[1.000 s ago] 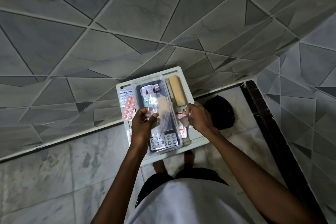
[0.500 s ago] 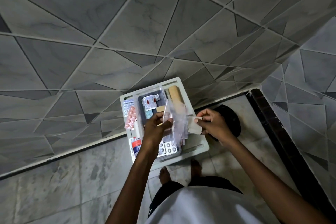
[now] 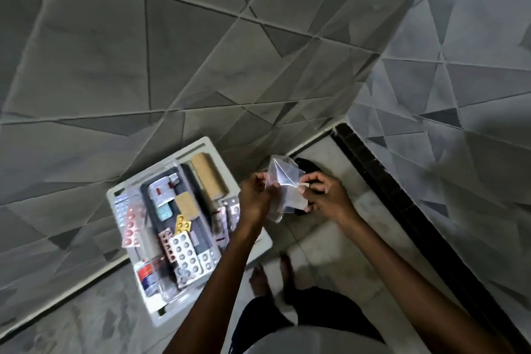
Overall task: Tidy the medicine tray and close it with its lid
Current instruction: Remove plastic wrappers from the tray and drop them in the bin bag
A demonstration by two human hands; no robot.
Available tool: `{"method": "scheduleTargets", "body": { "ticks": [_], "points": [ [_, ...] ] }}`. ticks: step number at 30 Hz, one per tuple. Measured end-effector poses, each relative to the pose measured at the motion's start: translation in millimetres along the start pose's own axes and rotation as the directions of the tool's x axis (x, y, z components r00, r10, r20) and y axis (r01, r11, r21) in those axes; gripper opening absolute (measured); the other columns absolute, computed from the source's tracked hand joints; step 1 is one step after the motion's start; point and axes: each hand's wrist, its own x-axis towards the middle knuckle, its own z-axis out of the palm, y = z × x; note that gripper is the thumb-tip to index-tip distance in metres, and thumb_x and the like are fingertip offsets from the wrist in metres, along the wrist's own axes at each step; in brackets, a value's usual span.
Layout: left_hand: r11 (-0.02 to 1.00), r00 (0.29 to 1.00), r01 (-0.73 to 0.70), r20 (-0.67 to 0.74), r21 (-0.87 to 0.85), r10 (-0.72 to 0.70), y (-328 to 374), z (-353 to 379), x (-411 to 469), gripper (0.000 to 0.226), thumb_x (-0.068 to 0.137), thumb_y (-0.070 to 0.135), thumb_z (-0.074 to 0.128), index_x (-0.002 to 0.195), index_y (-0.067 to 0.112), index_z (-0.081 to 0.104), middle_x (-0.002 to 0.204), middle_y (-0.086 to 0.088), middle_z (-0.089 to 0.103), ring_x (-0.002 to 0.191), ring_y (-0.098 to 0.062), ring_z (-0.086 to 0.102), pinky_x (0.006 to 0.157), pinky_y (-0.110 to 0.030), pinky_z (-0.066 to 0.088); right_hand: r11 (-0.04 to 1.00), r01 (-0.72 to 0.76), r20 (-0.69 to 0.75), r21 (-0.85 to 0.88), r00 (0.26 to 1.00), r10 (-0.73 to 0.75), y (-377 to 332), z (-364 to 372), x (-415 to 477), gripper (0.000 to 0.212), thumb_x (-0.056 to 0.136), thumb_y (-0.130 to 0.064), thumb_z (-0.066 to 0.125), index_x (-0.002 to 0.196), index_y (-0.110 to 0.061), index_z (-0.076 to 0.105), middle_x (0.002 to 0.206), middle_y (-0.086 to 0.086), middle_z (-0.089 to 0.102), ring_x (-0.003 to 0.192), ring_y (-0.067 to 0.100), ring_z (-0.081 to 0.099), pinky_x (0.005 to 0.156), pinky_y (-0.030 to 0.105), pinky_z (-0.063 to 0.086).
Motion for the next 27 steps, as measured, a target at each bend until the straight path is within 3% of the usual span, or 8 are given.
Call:
{"method": "scheduleTargets", "body": {
  "ticks": [2, 5, 10, 15, 19, 22, 25, 27],
  "points": [
    [0.997, 0.998, -0.045, 0.047, 0.065, 0.042, -2.6, 30.2, 17.4, 0.007, 0.081, 0.018, 0.07, 0.083, 0.017, 0.063, 0.074, 0.005, 0.066, 0.057, 0.004, 0.06, 0.055, -0.024, 0.048, 0.996, -0.058, -0.043, 0.071, 0.997, 0.061, 7.0, -22.1, 11.3, 0.014, 0.084, -0.005, 0.069, 0.095, -0.007, 0.061, 0.088, 0.017, 0.064, 0.041, 0.003, 0.056, 0.042, 0.019, 0.05],
    [0.985, 0.997, -0.052, 0.073, 0.164, 0.04, -11.7, 74.3, 41.0, 0.009, 0.075, 0.03, 0.071, 0.073, 0.027, 0.062, 0.076, 0.004, 0.071, 0.068, -0.008, 0.066, 0.066, -0.029, 0.054, 0.989, -0.113, -0.094, 0.092, 0.988, 0.121, 24.5, -53.5, 34.4, 0.015, 0.081, -0.005, 0.072, 0.091, -0.009, 0.062, 0.085, 0.013, 0.066, 0.044, 0.002, 0.058, 0.042, 0.018, 0.049],
    [0.947, 0.994, 0.071, 0.057, 0.312, -0.093, -58.7, 138.2, 109.2, 0.031, 0.079, 0.034, 0.073, 0.102, 0.014, 0.068, 0.098, -0.003, 0.071, 0.09, -0.016, 0.065, 0.081, -0.032, 0.052, 0.975, -0.221, -0.188, 0.018, 0.957, 0.221, 90.9, -97.9, 109.5, 0.022, 0.077, -0.003, 0.075, 0.083, -0.021, 0.066, 0.09, 0.015, 0.07, 0.064, 0.02, 0.067, 0.048, 0.027, 0.054],
    [0.92, 0.965, 0.26, -0.056, 0.292, -0.255, -158.3, 199.3, 215.1, 0.018, 0.082, 0.029, 0.065, 0.094, 0.015, 0.068, 0.072, 0.004, 0.068, 0.053, 0.004, 0.06, 0.047, -0.007, 0.042, 0.943, -0.325, -0.245, -0.074, 0.922, 0.299, 193.8, -119.1, 226.4, 0.02, 0.079, 0.001, 0.069, 0.092, -0.014, 0.066, 0.085, 0.008, 0.066, 0.065, 0.013, 0.065, 0.045, 0.021, 0.053],
    [0.912, 0.942, 0.33, -0.151, 0.244, -0.3, -248.9, 239.4, 294.9, 0.017, 0.086, 0.011, 0.061, 0.099, 0.002, 0.068, 0.084, -0.008, 0.068, 0.063, -0.015, 0.059, 0.045, -0.008, 0.04, 0.909, -0.382, -0.28, -0.165, 0.902, 0.328, 292.8, -118.1, 325.4, 0.018, 0.081, -0.003, 0.067, 0.097, -0.009, 0.069, 0.087, 0.005, 0.067, 0.069, 0.017, 0.066, 0.044, 0.019, 0.055],
    [0.893, 0.937, 0.348, -0.142, 0.284, -0.32, -303.3, 259.0, 348.6, 0.007, 0.087, 0.008, 0.058, 0.09, 0.012, 0.063, 0.087, -0.009, 0.062, 0.076, -0.021, 0.057, 0.064, -0.024, 0.044, 0.864, -0.458, -0.291, -0.212, 0.873, 0.391, 371.1, -113.6, 390.6, 0.016, 0.079, -0.009, 0.069, 0.094, -0.012, 0.071, 0.09, 0.008, 0.071, 0.065, 0.02, 0.069, 0.056, 0.033, 0.062],
    [0.881, 0.913, 0.408, -0.093, 0.242, -0.397, -360.3, 269.7, 396.0, 0.014, 0.083, 0.01, 0.06, 0.076, 0.022, 0.055, 0.085, -0.006, 0.06, 0.082, -0.02, 0.057, 0.078, -0.031, 0.049, 0.819, -0.465, -0.261, -0.337, 0.882, 0.393, 472.7, -115.5, 454.2, 0.012, 0.068, -0.028, 0.064, 0.079, -0.03, 0.069, 0.09, 0.007, 0.075, 0.082, 0.03, 0.072, 0.073, 0.046, 0.061],
    [0.838, 0.872, 0.476, -0.02, 0.266, -0.489, -388.3, 275.3, 418.0, 0.006, 0.087, 0.012, 0.059, 0.09, 0.017, 0.062, 0.096, -0.009, 0.064, 0.095, -0.026, 0.061, 0.09, -0.033, 0.05, 0.797, -0.472, -0.206, -0.377, 0.881, 0.425, 528.9, -118.0, 482.2, 0.012, 0.064, -0.033, 0.06, 0.075, -0.034, 0.062, 0.094, 0.01, 0.074, 0.09, 0.034, 0.071, 0.079, 0.048, 0.059]
  ]
}}
